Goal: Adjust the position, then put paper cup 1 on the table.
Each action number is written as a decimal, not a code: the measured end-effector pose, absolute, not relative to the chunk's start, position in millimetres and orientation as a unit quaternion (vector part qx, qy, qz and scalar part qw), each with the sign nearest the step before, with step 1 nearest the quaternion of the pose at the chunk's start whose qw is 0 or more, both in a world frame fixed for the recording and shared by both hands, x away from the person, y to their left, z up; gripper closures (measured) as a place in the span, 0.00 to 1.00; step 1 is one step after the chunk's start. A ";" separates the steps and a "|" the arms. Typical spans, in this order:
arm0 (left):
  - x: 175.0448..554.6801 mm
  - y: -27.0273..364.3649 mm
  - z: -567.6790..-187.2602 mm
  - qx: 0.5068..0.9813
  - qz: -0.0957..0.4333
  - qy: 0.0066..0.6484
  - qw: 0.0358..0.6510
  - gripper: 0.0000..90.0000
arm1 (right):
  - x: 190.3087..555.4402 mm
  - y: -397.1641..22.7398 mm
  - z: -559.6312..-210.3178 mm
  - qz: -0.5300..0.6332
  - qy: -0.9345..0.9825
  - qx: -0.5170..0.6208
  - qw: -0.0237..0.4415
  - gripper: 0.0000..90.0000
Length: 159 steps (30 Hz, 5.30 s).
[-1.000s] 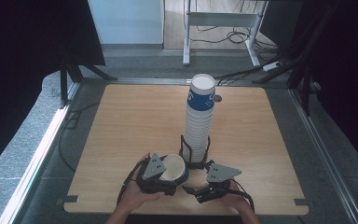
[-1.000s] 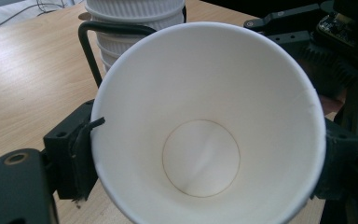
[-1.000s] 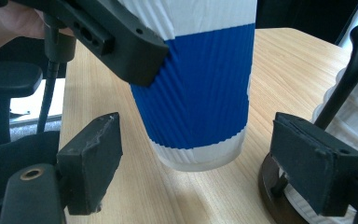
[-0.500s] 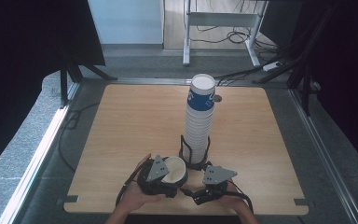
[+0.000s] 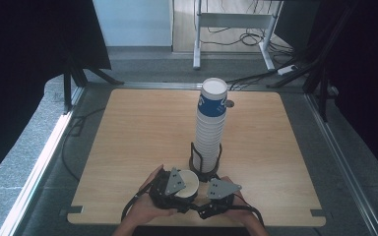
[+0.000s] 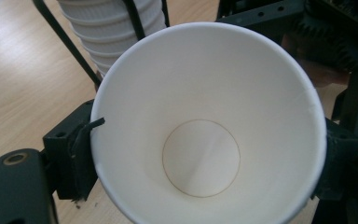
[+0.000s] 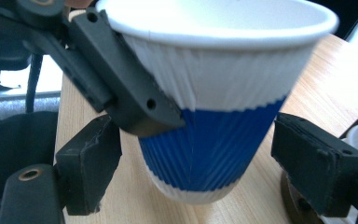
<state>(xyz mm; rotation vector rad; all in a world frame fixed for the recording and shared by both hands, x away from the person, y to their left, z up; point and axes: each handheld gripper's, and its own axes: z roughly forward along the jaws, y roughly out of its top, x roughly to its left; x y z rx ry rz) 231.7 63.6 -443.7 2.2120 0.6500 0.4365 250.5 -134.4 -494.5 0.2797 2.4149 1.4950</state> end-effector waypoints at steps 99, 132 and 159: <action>247.0 90.2 -443.8 0.807 0.146 0.326 0.471 0.17 | 328.1 -274.1 -499.1 0.471 0.755 0.366 0.274 0.29; 246.2 88.8 -444.1 0.809 0.142 0.321 0.472 0.18 | 338.0 -267.5 -513.5 0.414 0.781 0.391 0.255 0.25; 247.1 95.2 -440.9 0.799 0.144 0.330 0.482 0.17 | 300.1 -281.8 -479.2 0.479 0.737 0.387 0.277 0.15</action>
